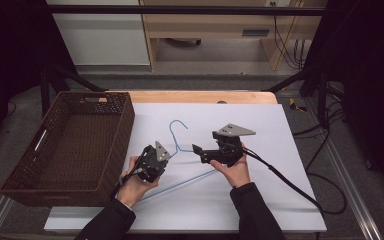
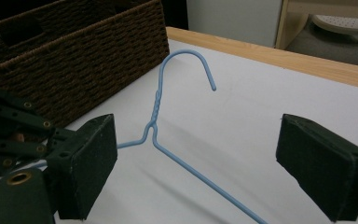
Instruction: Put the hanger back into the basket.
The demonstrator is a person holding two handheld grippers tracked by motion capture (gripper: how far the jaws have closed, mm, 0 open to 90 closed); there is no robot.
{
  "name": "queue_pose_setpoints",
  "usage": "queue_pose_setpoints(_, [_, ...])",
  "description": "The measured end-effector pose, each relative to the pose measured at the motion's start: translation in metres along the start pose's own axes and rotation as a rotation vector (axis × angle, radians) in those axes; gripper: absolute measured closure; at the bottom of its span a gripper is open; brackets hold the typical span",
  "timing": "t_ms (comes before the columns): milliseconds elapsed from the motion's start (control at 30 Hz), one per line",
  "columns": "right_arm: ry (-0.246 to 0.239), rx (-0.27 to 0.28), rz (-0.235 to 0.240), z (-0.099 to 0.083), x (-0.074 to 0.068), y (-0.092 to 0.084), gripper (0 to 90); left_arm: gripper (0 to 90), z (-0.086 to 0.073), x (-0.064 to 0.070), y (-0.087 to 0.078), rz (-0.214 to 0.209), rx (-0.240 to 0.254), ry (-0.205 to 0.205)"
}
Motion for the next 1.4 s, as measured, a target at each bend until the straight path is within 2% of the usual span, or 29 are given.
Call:
queue_pose_setpoints(333, [0.006, -0.046, 0.007, -0.001, -0.008, 0.034, 18.5, 87.0, -0.001, 0.003, 0.003, 0.002, -0.004, 0.001])
queue_pose_setpoints(600, [-0.009, -0.09, 0.003, -0.003, -0.014, 0.055, 29.7, 87.0, -0.001, 0.004, 0.004, 0.001, -0.006, 0.002])
queue_pose_setpoints(800, [0.037, -0.116, 0.007, -0.004, -0.018, 0.069, 38.3, 87.1, -0.002, 0.005, 0.006, 0.0, -0.011, 0.004])
queue_pose_setpoints(967, [0.027, -0.141, 0.008, -0.008, -0.021, 0.08, 44.2, 87.0, -0.002, 0.006, 0.006, -0.009, -0.015, 0.004])
queue_pose_setpoints(1067, [0.021, -0.151, 0.008, -0.01, -0.024, 0.086, 50.7, 87.1, -0.002, 0.006, 0.007, -0.008, -0.016, 0.001])
queue_pose_setpoints(1300, [0.016, -0.15, 0.03, -0.01, -0.026, 0.091, 72.1, 87.0, -0.002, 0.007, 0.008, -0.006, -0.02, 0.013])
queue_pose_setpoints(1400, [0.031, -0.151, 0.041, -0.01, -0.027, 0.09, 79.8, 87.0, -0.002, 0.007, 0.008, -0.008, -0.018, 0.012])
Point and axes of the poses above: each handheld gripper's, and its own axes: y roughly forward along the jaws, z roughly out of its top, x roughly to its right, the point moved 3 cm from there along y, roughly forward along the jaws, and after that the axes turned 1 degree about -z, right-handed, at the moved point
